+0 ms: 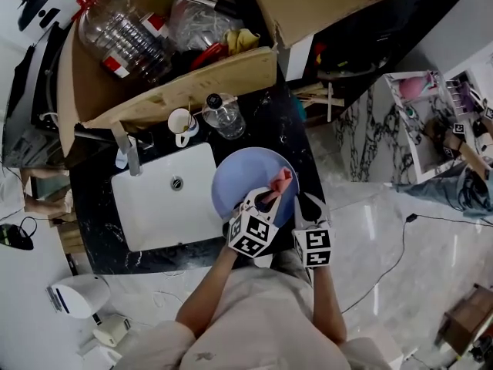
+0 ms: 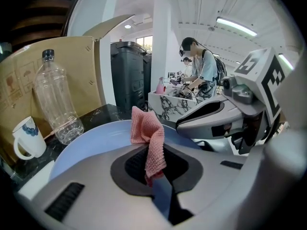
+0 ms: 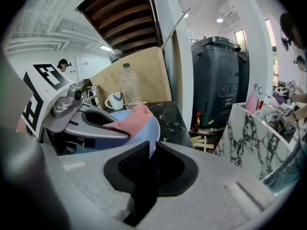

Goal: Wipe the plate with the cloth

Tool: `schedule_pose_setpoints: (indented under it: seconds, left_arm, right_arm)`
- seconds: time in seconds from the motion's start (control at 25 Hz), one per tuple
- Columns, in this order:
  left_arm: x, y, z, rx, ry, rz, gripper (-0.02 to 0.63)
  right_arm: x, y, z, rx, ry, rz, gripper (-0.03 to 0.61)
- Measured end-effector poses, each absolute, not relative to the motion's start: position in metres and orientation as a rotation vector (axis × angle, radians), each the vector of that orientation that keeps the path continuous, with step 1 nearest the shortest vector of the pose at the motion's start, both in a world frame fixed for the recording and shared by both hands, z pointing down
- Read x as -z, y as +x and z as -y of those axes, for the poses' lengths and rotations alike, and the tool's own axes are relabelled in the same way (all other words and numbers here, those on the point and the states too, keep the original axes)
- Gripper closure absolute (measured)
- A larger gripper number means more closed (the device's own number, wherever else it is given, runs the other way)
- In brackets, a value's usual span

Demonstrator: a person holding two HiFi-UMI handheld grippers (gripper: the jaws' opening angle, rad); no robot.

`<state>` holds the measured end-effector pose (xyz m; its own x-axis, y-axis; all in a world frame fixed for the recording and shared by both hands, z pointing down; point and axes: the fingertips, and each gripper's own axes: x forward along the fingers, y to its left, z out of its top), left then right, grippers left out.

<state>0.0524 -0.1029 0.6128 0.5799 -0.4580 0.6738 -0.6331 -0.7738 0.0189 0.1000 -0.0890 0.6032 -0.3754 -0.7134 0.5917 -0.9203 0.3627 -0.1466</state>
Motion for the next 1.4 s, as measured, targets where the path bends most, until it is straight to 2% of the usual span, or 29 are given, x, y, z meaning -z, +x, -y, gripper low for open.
schedule_pose_setpoints:
  seconds: [0.8,1.4]
  left_arm:
    - [-0.636,0.071,0.09,-1.092,2.539,0.746,0.58]
    - [-0.64,0.075,0.089,-1.138,2.565,0.714,0.58]
  right_arm:
    - [-0.612,0.098,0.099,-0.673,1.479,2.124,0.551]
    - [-0.618,0.091,0.098,-0.719,1.287,2.006,0.543]
